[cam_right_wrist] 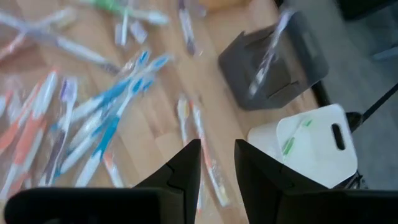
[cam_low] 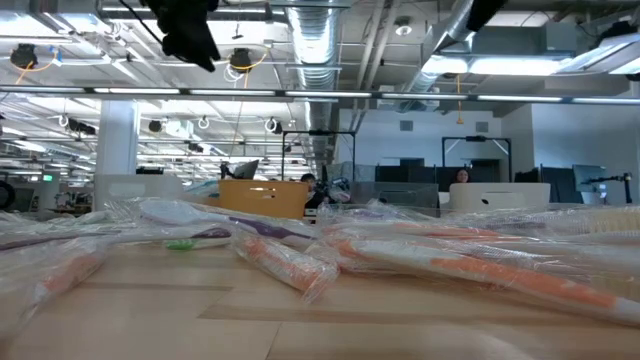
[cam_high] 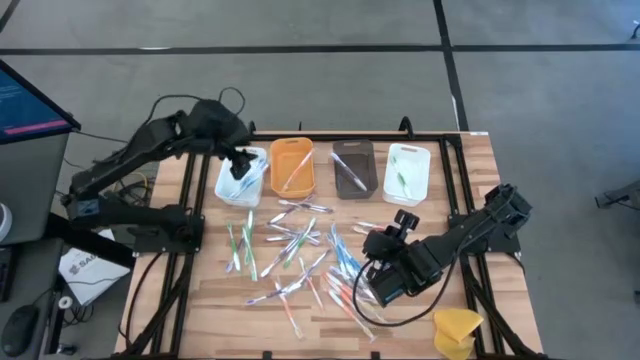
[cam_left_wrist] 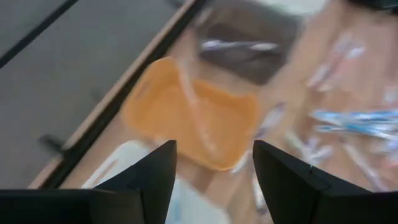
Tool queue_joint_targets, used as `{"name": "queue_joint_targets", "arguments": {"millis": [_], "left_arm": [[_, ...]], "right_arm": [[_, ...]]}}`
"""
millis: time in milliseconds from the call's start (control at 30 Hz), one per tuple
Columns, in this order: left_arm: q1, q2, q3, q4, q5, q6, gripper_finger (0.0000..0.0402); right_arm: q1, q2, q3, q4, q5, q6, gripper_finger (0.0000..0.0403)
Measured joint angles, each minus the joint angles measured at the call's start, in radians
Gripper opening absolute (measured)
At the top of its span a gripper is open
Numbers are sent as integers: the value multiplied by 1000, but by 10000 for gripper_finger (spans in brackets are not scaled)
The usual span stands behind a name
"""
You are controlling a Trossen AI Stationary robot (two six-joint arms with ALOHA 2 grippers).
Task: Pick & Place Toothbrushes
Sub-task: Put the orange toothbrush into the yellow bin
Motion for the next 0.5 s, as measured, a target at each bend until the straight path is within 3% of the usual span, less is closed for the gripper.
{"name": "queue_joint_targets", "arguments": {"millis": [167,500], "left_arm": [[-64,-82,-119,112,62,10,209],[-113,-214,-352,307,118,57,209]], "right_arm": [[-17,0,0,0,-105,-58,117],[-64,-84,-8,2,-162,-180,227]]}}
